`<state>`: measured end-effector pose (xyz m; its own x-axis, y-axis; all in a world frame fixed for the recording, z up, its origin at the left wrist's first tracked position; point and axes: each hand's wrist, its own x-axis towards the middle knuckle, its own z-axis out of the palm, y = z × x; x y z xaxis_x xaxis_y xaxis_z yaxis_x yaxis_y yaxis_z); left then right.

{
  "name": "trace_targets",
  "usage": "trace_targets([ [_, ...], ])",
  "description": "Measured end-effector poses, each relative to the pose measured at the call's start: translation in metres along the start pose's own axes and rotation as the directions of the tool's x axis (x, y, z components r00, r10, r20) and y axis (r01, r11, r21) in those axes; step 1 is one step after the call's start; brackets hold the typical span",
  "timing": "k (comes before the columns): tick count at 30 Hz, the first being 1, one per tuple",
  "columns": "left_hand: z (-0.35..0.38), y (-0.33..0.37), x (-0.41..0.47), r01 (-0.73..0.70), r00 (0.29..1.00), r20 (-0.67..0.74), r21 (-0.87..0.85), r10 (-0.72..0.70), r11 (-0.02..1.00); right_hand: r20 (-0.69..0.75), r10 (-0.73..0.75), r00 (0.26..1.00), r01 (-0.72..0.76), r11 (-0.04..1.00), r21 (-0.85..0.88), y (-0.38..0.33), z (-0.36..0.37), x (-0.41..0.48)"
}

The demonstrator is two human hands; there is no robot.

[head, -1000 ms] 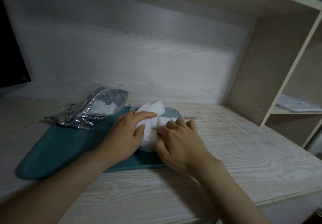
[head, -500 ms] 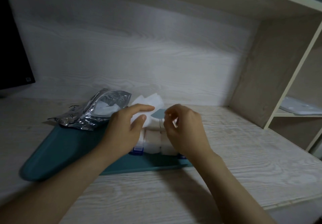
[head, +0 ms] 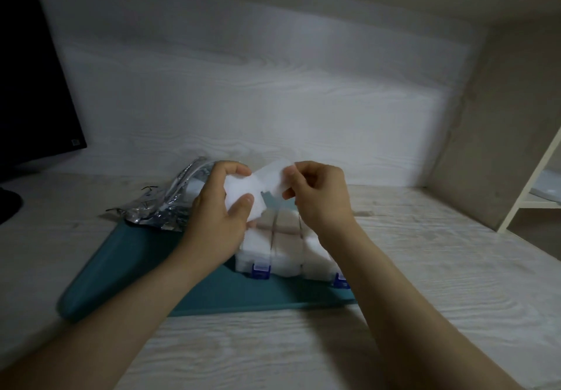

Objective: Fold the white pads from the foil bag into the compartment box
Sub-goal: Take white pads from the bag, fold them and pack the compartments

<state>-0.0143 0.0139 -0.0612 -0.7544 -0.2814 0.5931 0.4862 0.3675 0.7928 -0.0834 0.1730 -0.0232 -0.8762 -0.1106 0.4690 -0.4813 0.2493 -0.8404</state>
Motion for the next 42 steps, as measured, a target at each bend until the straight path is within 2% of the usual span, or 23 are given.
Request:
trace_targets([
  [3,-0.004,-0.005,0.004,-0.016,0.996,-0.083,0.044,0.02,0.999,-0.101,-0.016,0.995,0.016,1.0,-0.005,0.009,0.0,0.006],
  [5,-0.007,-0.01,0.008,-0.019,0.995,-0.094,0.111,0.03,0.994,-0.03,-0.071,0.997,0.071,0.997,-0.007,0.014,-0.002,0.004],
  [8,-0.01,-0.011,0.011,-0.052,0.997,-0.052,0.169,0.061,0.984,0.092,-0.202,0.975,0.212,0.97,-0.123,0.017,-0.003,-0.003],
  [11,-0.01,-0.005,0.009,-0.107,0.994,-0.002,0.223,0.11,0.969,0.076,-0.249,0.965,0.257,0.958,-0.125,0.016,-0.003,-0.009],
  [17,-0.009,-0.003,0.008,-0.053,0.998,-0.014,0.203,0.056,0.978,0.077,-0.181,0.98,0.176,0.982,0.072,0.018,-0.003,-0.014],
  [22,-0.011,-0.005,0.008,0.013,0.997,-0.071,0.158,-0.002,0.987,-0.076,-0.192,0.978,0.201,0.971,0.131,0.019,-0.007,-0.013],
  [28,-0.009,-0.004,0.008,0.043,0.997,-0.076,0.125,-0.034,0.991,-0.049,-0.179,0.983,0.185,0.947,0.262,0.014,-0.007,-0.017],
  [32,-0.01,-0.003,0.008,0.039,0.999,-0.017,0.074,-0.038,0.997,0.053,-0.212,0.976,0.199,0.963,0.181,0.016,-0.003,-0.019],
  [37,-0.006,-0.002,0.006,0.112,0.993,0.053,-0.052,-0.109,0.992,0.046,-0.227,0.973,0.221,0.97,0.105,0.019,-0.002,-0.019],
  [42,-0.006,-0.001,0.005,0.119,0.992,0.062,-0.08,-0.114,0.99,0.034,-0.207,0.978,0.203,0.975,0.095,0.021,-0.001,-0.019],
])
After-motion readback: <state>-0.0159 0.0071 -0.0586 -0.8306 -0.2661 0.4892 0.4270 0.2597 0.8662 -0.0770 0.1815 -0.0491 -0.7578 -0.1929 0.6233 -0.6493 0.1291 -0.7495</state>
